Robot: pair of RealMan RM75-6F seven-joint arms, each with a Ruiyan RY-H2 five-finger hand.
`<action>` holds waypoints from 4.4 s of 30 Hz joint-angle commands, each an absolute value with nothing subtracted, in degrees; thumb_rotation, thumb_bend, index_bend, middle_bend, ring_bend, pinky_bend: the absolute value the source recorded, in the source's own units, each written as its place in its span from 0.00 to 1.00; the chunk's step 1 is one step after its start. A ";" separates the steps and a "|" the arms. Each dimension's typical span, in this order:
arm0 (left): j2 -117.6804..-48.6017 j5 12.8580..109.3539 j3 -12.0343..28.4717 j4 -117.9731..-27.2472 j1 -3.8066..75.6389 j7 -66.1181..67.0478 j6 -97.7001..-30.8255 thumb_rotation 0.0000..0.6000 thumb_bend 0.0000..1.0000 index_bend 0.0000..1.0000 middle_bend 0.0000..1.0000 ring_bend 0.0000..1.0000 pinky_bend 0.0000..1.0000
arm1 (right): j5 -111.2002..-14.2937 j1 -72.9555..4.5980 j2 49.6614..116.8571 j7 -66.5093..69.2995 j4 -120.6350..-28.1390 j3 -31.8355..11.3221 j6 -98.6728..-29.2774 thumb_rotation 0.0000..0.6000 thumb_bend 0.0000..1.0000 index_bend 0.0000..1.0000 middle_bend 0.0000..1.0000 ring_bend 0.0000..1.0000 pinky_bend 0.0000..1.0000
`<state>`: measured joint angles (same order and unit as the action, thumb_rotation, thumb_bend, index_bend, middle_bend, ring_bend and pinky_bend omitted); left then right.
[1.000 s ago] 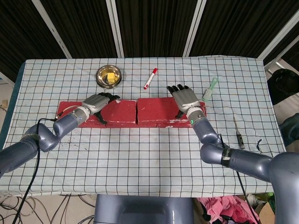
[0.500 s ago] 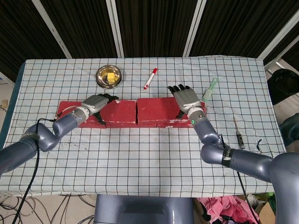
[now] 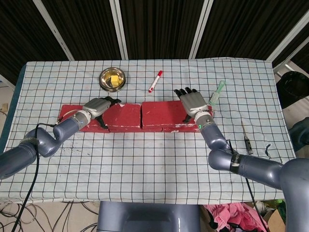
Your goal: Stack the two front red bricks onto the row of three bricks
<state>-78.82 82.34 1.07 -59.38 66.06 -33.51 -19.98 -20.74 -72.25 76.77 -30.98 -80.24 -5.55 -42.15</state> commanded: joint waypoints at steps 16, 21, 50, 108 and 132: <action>-77.94 79.80 2.47 -60.77 65.07 -29.86 -19.32 1.00 0.00 0.03 0.10 0.00 0.20 | -20.32 -71.89 76.75 -31.41 -80.18 -5.54 -42.22 1.00 0.00 0.02 0.07 0.03 0.13; -77.71 79.02 3.10 -60.98 64.90 -28.69 -19.38 1.00 0.00 0.03 0.10 0.00 0.17 | -20.15 -71.81 76.70 -31.55 -80.26 -5.53 -42.29 1.00 0.00 0.01 0.07 0.03 0.13; -64.36 71.74 4.31 -75.26 62.66 -15.68 -21.38 1.00 0.00 0.06 0.09 0.00 0.06 | -19.55 -70.68 74.32 -31.92 -83.59 -6.12 -44.78 1.00 0.00 0.01 0.07 0.03 0.13; -65.39 46.94 -4.86 -83.25 55.18 17.82 -32.37 1.00 0.00 0.08 0.10 0.00 0.00 | -20.19 -65.97 70.98 -32.29 -86.58 -7.27 -47.81 1.00 0.00 0.01 0.07 0.03 0.13; -65.52 46.99 -4.73 -83.78 55.64 17.26 -31.67 1.00 0.00 0.07 0.10 0.00 0.00 | -20.15 -65.12 70.48 -32.30 -86.23 -7.59 -47.33 1.00 0.00 0.01 0.07 0.03 0.13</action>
<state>-65.51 47.00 -4.73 -83.77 55.63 17.26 -31.67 -20.15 -65.12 70.47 -32.30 -86.22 -7.59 -47.33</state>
